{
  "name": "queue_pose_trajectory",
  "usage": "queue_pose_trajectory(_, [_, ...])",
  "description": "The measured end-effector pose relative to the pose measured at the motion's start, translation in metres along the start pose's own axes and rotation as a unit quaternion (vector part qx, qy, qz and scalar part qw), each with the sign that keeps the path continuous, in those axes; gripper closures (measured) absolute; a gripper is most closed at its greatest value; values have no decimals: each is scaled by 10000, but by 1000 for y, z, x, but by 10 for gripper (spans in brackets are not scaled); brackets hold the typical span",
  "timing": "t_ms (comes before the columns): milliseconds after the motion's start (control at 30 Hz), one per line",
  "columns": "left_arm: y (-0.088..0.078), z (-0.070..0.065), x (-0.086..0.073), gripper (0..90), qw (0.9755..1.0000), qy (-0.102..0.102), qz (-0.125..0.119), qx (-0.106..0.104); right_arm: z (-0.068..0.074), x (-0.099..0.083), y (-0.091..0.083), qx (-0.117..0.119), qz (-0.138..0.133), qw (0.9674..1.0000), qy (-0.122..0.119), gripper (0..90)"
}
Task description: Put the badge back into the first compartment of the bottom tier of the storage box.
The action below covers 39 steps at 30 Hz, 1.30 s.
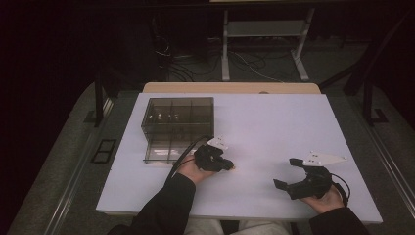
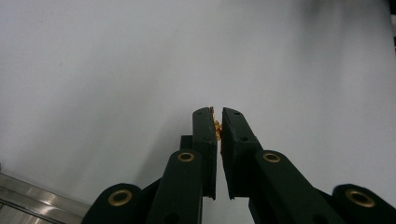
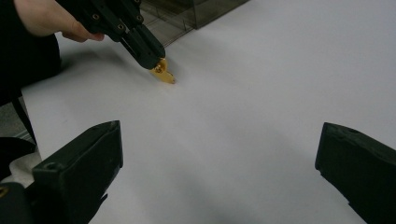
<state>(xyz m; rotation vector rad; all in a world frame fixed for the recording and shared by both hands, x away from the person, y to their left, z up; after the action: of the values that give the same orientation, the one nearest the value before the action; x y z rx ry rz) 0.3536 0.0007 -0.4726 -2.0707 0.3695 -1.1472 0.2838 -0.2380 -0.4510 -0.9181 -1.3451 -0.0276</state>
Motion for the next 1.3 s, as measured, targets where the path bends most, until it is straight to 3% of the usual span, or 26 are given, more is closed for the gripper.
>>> queue_pose_trajectory(33, [0,2,1,842,10000,63,3,-18,0,0,0,0,-1,10000,-4,5])
queue_pose_trajectory(233, [-1,6,1,842,9996,-220,-17,-164,0,0,0,8,1,10000,-10,5])
queue_pose_trajectory(333, [-2,9,1,882,9997,-239,-31,-91,0,0,0,13,-1,10000,-13,5])
queue_pose_trajectory(367, [-2,9,0,882,9993,-342,-37,-117,0,0,0,13,0,10000,-14,5])
queue_pose_trajectory(667, [-6,11,0,882,9993,-341,-26,-149,0,0,1,21,6,10000,-19,5])
queue_pose_trajectory(700, [-8,9,0,882,9989,-427,-71,-176,0,0,1,21,8,10000,-20,5])
queue_pose_trajectory(1033, [-23,3,8,882,9976,-457,-307,-428,1,0,1,17,20,10000,-9,5])
queue_pose_trajectory(1300, [-35,1,13,882,9974,-407,-371,-460,1,0,1,15,21,10000,-6,5])
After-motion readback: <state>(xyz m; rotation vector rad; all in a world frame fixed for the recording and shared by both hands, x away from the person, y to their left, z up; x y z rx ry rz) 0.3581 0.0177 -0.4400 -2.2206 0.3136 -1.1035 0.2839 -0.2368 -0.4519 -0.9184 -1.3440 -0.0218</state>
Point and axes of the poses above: each handheld gripper's, and its own axes: y roughly forward along the jaws, x roughly out of its top, z roughly to its left, the point moved 6 cm from there along y, roughly forward along the jaws, and after that the axes turned 15 degrees about -y, right-handed, at the moved point
